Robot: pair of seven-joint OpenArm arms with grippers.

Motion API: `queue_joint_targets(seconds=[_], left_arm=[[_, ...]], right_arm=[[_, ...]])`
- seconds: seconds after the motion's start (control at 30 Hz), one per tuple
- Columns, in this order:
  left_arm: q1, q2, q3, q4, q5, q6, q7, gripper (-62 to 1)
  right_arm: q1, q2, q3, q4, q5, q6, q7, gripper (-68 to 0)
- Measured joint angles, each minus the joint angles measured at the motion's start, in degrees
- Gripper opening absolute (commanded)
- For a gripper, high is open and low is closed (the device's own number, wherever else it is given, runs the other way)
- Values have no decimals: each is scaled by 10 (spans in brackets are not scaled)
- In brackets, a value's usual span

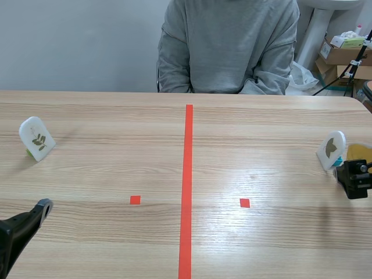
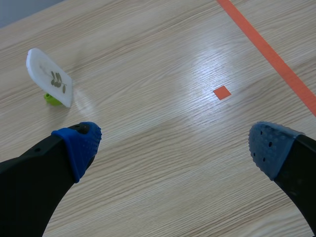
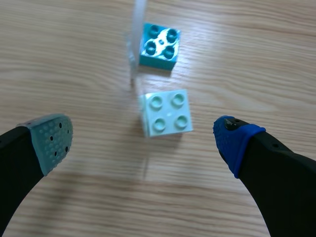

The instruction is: Do the leaf sorting experiment

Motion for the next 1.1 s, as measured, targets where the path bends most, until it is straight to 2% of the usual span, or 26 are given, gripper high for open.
queue_joint_targets(seconds=[0.13, 0.23, 0.4, 0.57, 0.73, 0.83, 1.1], left_arm=[[0, 0, 0, 0, 0, -12, 0, 14], [0, 0, 0, 0, 0, -30, -2, 14], [-2, 0, 0, 0, 2, -30, -5, 14], [-19, -1, 0, 0, 2, -39, -4, 14], [-19, -1, 0, 0, 2, -39, -3, 14], [-19, -1, 0, 0, 2, -39, -3, 14], [-19, -1, 0, 0, 2, -39, -3, 14]], right_arm=[[-39, 1, 23, 64, 27, 25, -2, -93], [-92, 2, 56, 145, 47, 48, -5, -93], [-206, 4, 94, 291, 83, 78, -13, -93], [-313, 4, 106, 416, 111, 113, -17, -93], [-391, 4, 106, 496, 148, 140, -19, -93], [-429, 4, 106, 535, 188, 140, -23, -93], [-488, 4, 106, 632, 205, 140, -32, -93]])
